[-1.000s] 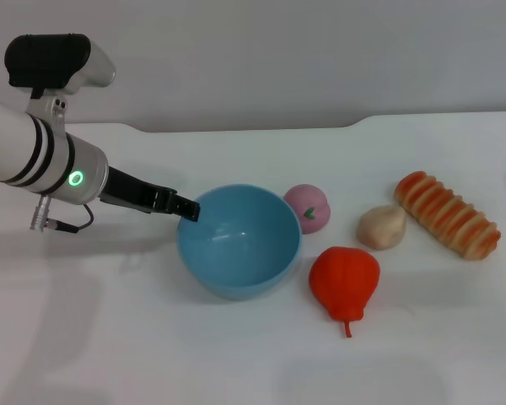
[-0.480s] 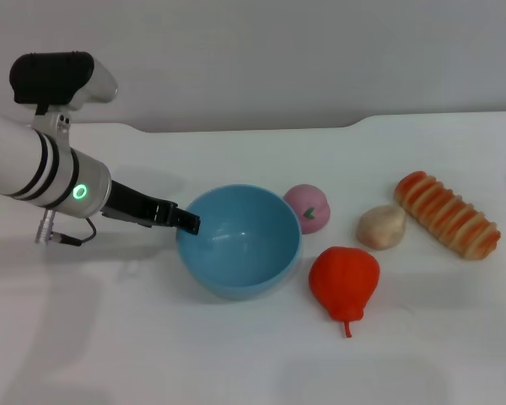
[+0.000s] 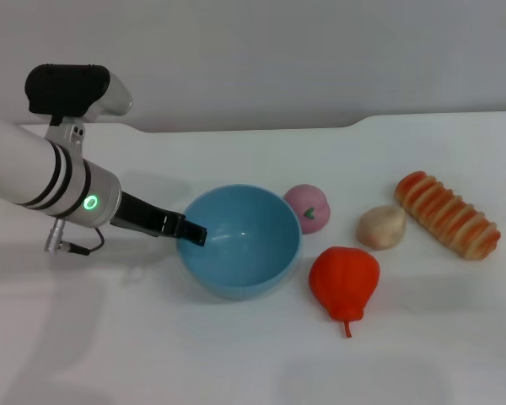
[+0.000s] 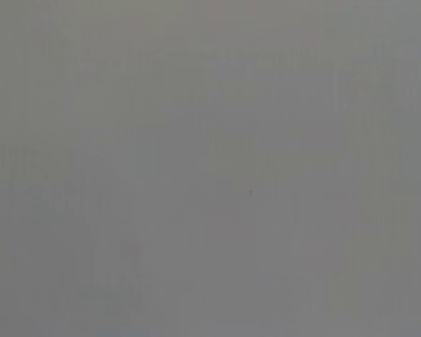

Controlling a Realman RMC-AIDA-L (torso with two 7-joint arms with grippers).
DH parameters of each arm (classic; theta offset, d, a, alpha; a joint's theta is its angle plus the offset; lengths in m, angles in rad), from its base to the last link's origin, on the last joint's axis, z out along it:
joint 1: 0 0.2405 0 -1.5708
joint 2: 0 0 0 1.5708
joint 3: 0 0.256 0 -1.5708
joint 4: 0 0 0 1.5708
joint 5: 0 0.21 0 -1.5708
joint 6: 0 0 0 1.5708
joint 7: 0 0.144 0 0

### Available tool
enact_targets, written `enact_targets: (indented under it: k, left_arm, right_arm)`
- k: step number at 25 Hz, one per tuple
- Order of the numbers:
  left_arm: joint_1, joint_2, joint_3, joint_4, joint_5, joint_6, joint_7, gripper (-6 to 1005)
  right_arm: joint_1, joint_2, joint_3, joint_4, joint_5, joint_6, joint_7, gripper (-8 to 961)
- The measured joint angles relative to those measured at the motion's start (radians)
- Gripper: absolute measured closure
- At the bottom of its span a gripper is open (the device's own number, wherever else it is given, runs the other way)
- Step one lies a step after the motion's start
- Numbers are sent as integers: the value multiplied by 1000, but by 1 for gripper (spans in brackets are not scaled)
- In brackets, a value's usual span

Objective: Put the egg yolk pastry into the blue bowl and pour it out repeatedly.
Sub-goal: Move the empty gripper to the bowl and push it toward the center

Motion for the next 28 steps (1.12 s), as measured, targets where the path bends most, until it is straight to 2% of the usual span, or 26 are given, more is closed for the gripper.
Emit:
enact_targets:
  k: [17,28]
  left_arm:
    - [-12,-2,30,75,-49,50,3,285]
    - [-50,-5,34,152,-51,76,2,299]
  right_arm:
    - [-1,2,0,0,0,-1,0,435]
    - [-2,2,0,0,0,-1,0,435]
